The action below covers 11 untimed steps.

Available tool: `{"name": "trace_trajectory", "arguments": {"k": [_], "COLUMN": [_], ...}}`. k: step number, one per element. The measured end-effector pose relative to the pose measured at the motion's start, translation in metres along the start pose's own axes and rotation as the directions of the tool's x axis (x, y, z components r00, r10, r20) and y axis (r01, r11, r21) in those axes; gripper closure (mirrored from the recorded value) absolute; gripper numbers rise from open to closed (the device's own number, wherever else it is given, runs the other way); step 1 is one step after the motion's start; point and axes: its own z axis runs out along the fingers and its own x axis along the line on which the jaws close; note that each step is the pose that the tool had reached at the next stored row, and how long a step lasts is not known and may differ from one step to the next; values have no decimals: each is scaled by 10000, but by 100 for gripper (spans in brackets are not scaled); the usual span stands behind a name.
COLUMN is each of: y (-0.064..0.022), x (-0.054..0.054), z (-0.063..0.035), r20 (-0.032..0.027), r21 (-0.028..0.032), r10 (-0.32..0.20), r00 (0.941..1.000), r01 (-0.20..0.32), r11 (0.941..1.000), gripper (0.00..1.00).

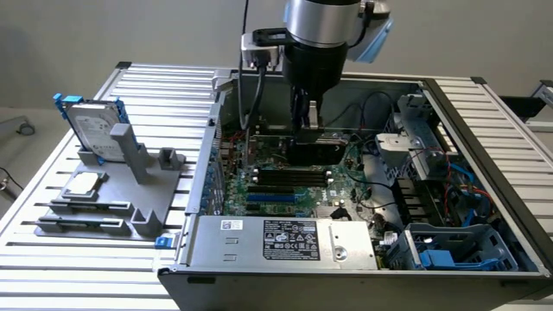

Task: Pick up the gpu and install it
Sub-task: 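Insert the gpu into the slot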

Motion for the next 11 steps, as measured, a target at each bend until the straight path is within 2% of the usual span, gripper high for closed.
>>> {"name": "trace_trajectory", "arguments": {"k": [5,8,11], "y": [121,189,215], "x": [36,52,68], "z": [76,133,188], "r20": [-7,-9,-9], "r21": [135,150,152], "r10": [2,3,5], "r00": [10000,10000,10000], "r01": [-2,-3,-5], "r11": [9999,9999,9999], "gripper": [74,74,74]}}
